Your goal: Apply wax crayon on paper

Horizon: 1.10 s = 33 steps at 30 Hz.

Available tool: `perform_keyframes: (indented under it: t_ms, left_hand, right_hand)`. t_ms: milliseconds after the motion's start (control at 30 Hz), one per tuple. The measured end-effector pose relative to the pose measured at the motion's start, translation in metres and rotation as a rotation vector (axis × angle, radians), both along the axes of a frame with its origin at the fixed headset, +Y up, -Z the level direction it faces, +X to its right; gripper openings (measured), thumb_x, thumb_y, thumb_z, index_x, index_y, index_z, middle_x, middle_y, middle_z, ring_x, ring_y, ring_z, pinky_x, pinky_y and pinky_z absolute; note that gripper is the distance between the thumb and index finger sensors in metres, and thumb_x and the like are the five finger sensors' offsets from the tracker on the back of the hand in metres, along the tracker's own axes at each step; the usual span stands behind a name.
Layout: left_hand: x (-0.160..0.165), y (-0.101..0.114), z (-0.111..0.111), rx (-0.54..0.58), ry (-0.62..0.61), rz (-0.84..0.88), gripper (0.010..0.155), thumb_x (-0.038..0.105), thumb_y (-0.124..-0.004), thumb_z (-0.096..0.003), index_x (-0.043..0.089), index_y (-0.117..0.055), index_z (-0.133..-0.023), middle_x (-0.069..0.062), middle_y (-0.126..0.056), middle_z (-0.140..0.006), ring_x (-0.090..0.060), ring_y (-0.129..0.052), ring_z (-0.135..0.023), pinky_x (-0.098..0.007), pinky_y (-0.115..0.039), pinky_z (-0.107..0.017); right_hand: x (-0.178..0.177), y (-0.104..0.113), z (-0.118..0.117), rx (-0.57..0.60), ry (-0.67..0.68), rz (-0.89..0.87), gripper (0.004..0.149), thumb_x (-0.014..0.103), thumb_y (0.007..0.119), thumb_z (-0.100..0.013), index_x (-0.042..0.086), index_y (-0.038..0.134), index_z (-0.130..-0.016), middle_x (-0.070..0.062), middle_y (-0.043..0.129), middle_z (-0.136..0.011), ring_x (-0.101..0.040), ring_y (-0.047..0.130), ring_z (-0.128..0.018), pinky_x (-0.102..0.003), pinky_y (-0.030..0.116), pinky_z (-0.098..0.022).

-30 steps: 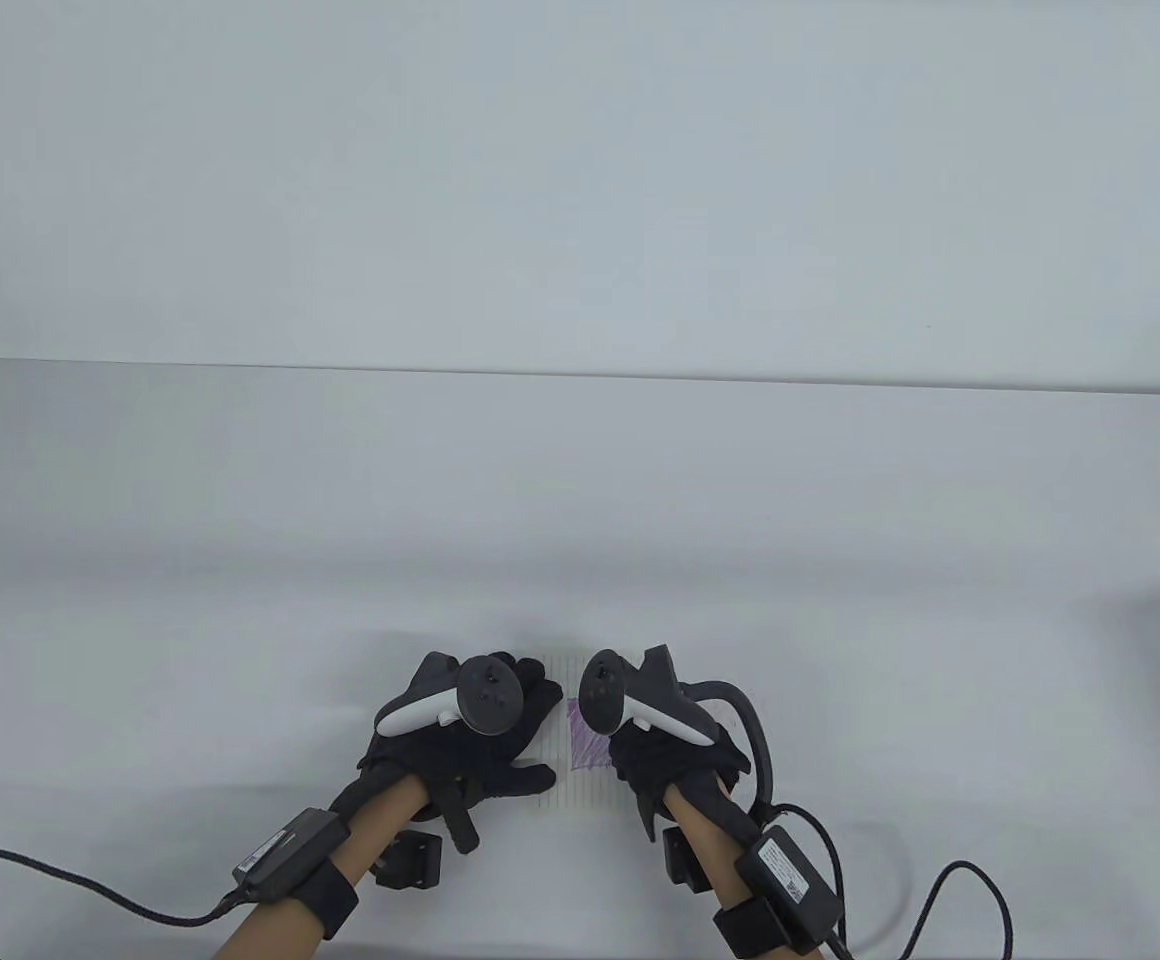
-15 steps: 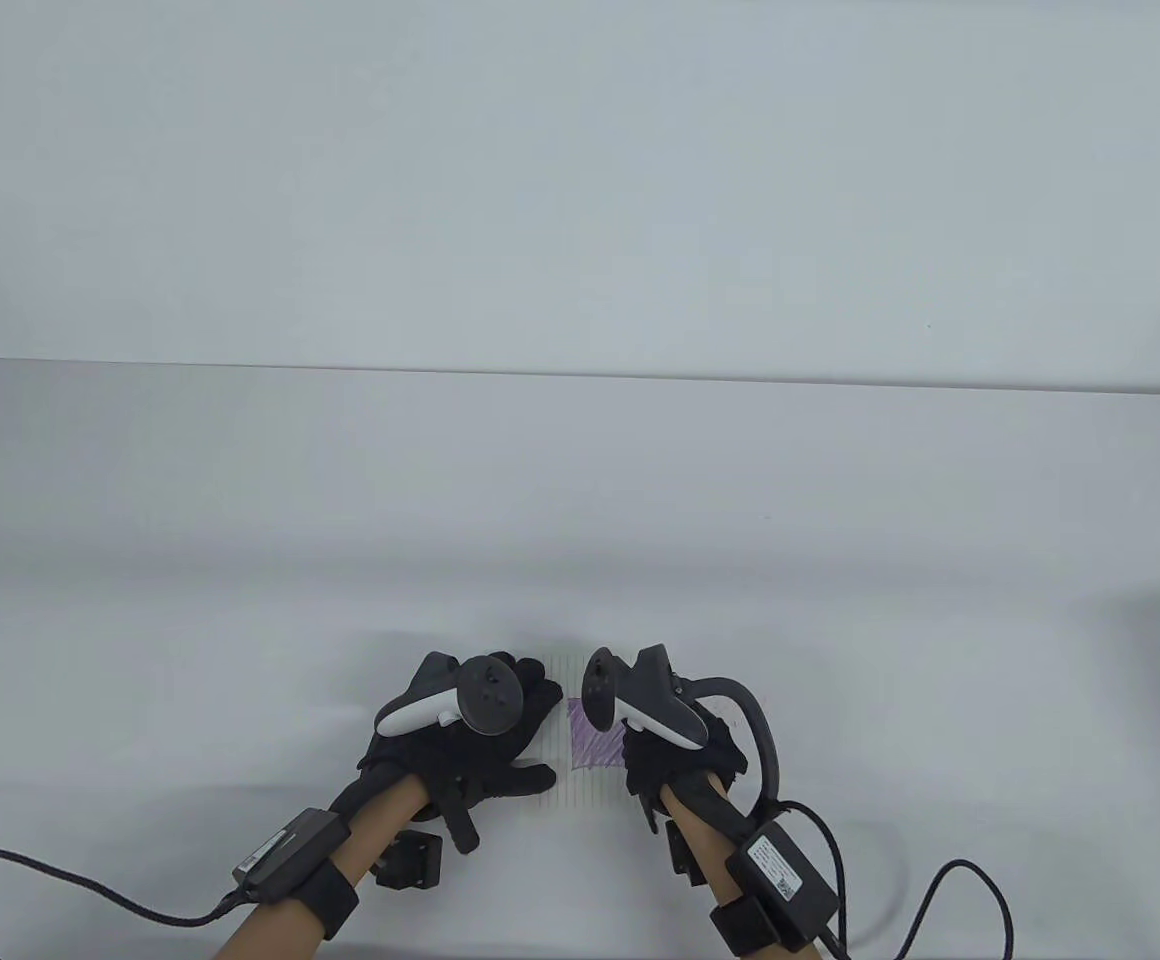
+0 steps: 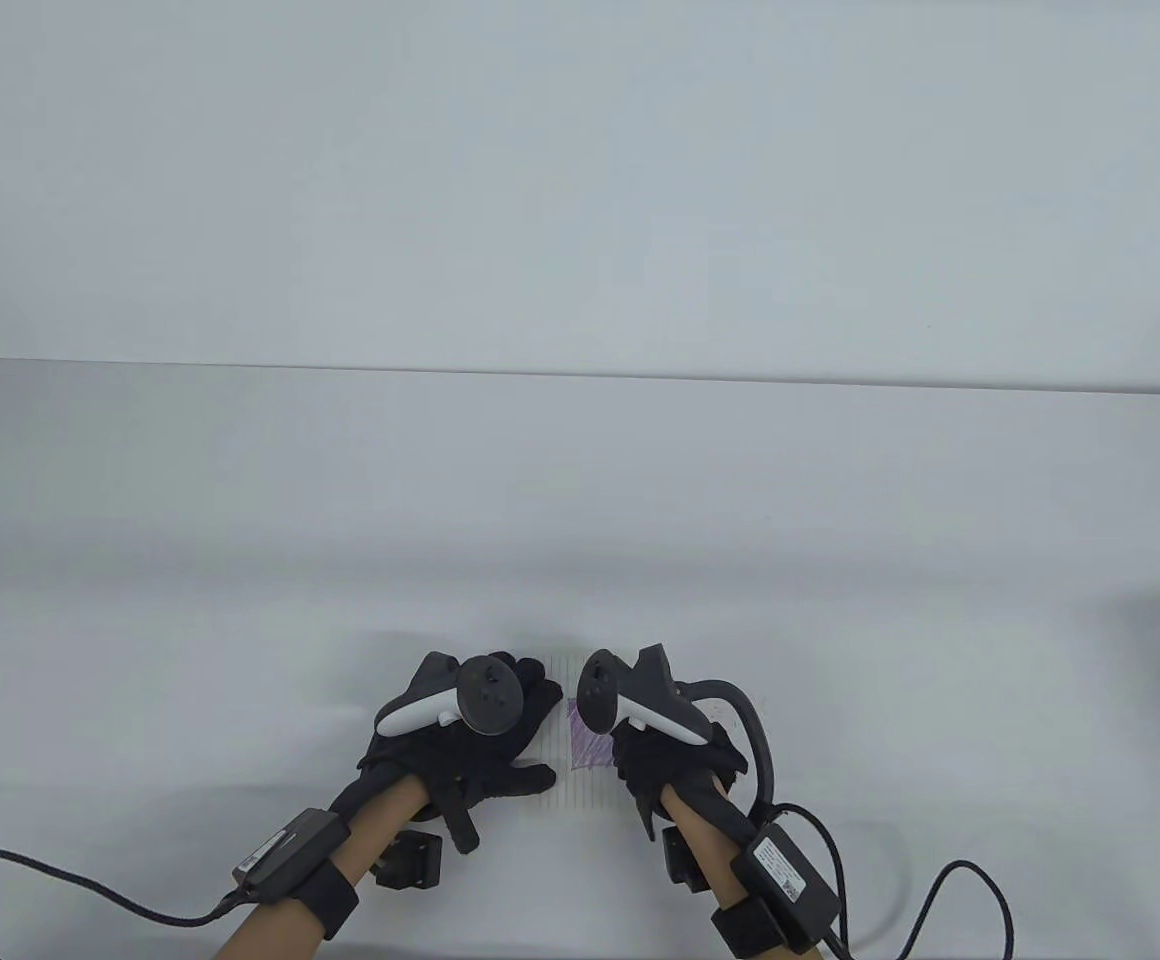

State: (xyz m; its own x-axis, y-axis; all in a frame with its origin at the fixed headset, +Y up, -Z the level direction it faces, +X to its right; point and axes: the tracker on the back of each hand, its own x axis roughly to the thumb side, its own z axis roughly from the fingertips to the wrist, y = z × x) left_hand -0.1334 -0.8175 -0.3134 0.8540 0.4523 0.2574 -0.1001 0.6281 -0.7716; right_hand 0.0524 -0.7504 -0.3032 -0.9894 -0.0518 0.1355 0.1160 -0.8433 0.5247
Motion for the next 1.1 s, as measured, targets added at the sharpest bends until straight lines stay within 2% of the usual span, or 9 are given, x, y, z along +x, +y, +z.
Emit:
perform_keyframes:
  t_ms: [100,167,267,467,533,600,800,933,1100]
  left_hand:
    - [0.0000,0.0000,0.0000,0.000,0.000,0.000,0.085,0.063,-0.053,-0.0550,0.046,0.017,-0.102,0.021,0.032,-0.105,-0.011,0.039,-0.095,-0.048,0.030,-0.060]
    - [0.0001,0.0000,0.0000,0.000,0.000,0.000,0.086,0.063,-0.053,-0.0549,0.046,0.017,-0.102,0.021,0.032,-0.105,-0.010,0.039,-0.095,-0.048,0.030,-0.060]
    - [0.0001,0.0001,0.0000,0.000,0.000,0.001,0.086,0.063,-0.053,-0.0549,0.046,0.017,-0.102,0.021,0.032,-0.105,-0.010,0.039,-0.095,-0.048,0.030,-0.060]
    - [0.0001,-0.0001,0.0000,-0.001,0.000,0.001,0.086,0.063,-0.053,-0.0550,0.046,0.017,-0.102,0.021,0.032,-0.105,-0.011,0.039,-0.095,-0.048,0.030,-0.060]
    - [0.0001,-0.0002,0.0000,-0.001,0.000,0.001,0.085,0.063,-0.053,-0.0550,0.046,0.017,-0.102,0.021,0.032,-0.105,-0.011,0.039,-0.095,-0.048,0.031,-0.060]
    - [0.0001,-0.0003,-0.0001,-0.001,0.000,0.001,0.086,0.063,-0.053,-0.0550,0.046,0.017,-0.102,0.021,0.032,-0.105,-0.010,0.039,-0.095,-0.048,0.030,-0.060]
    - [0.0000,-0.0004,-0.0001,0.000,0.000,0.001,0.085,0.063,-0.053,-0.0550,0.046,0.017,-0.102,0.021,0.032,-0.105,-0.010,0.039,-0.095,-0.048,0.031,-0.060]
    - [0.0000,-0.0005,-0.0001,0.000,0.000,0.001,0.085,0.063,-0.053,-0.0549,0.046,0.017,-0.102,0.021,0.032,-0.105,-0.010,0.039,-0.095,-0.048,0.030,-0.060]
    - [0.0000,-0.0005,-0.0001,0.000,0.000,0.001,0.085,0.063,-0.053,-0.0549,0.046,0.017,-0.102,0.021,0.032,-0.105,-0.011,0.039,-0.095,-0.048,0.030,-0.060]
  right_hand:
    - [0.0013,0.0004,-0.0029,0.114,-0.015,0.122,0.038,0.030,0.071,-0.055,0.015,0.077,-0.090,-0.006,0.097,-0.057,-0.007,0.096,-0.021,-0.024,0.083,-0.013]
    - [-0.0008,0.0013,-0.0020,0.120,0.013,0.116,0.038,0.030,0.071,-0.055,0.015,0.077,-0.090,-0.006,0.097,-0.057,-0.007,0.096,-0.020,-0.023,0.083,-0.012]
    - [0.0002,-0.0009,-0.0003,-0.040,0.029,-0.027,0.038,0.030,0.071,-0.055,0.014,0.076,-0.090,-0.006,0.097,-0.057,-0.006,0.096,-0.020,-0.023,0.084,-0.012]
    - [0.0028,0.0009,-0.0039,0.136,-0.012,0.177,0.038,0.030,0.071,-0.055,0.015,0.077,-0.090,-0.005,0.097,-0.056,-0.006,0.095,-0.020,-0.023,0.083,-0.012]
    - [0.0028,0.0010,-0.0025,0.093,0.029,0.084,0.038,0.030,0.070,-0.055,0.015,0.076,-0.090,-0.005,0.097,-0.057,-0.005,0.096,-0.020,-0.022,0.084,-0.012]
    - [0.0027,-0.0014,0.0001,-0.047,-0.006,-0.080,0.038,0.029,0.071,-0.055,0.014,0.077,-0.090,-0.007,0.097,-0.056,-0.007,0.096,-0.020,-0.024,0.083,-0.012]
    - [0.0004,0.0005,-0.0032,0.118,0.006,0.134,0.038,0.030,0.071,-0.055,0.015,0.077,-0.090,-0.005,0.098,-0.056,-0.007,0.096,-0.020,-0.024,0.083,-0.012]
    - [0.0012,-0.0014,0.0015,-0.013,-0.011,-0.008,0.038,0.029,0.071,-0.055,0.014,0.077,-0.090,-0.007,0.098,-0.056,-0.008,0.096,-0.020,-0.024,0.083,-0.013]
    - [-0.0002,0.0003,-0.0003,0.134,-0.015,0.209,0.038,0.029,0.071,-0.055,0.014,0.077,-0.089,-0.006,0.098,-0.056,-0.007,0.096,-0.021,-0.024,0.084,-0.013]
